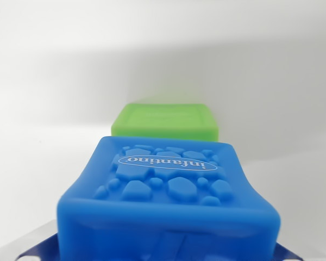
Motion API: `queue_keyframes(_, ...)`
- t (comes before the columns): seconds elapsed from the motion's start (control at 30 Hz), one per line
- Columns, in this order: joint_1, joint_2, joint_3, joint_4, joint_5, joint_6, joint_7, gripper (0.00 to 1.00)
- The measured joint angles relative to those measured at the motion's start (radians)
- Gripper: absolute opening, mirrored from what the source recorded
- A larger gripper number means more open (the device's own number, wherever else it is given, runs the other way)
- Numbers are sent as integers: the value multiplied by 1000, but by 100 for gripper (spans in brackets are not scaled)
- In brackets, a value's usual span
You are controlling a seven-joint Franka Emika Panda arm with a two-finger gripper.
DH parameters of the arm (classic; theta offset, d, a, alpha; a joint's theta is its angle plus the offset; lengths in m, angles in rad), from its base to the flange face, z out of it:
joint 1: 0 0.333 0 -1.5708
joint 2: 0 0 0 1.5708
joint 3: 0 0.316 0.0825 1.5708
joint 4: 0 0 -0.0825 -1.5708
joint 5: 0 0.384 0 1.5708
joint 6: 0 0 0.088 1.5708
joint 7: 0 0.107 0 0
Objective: Stack cube
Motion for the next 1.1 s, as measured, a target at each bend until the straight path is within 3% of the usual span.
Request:
queue_keyframes(0.5, 0, 38, 0, 6, 0, 31, 0, 0)
queue_keyframes(0.53, 0, 38, 0, 6, 0, 31, 0, 100)
queue_keyframes(1.1, 0, 39, 0, 7, 0, 32, 0, 100)
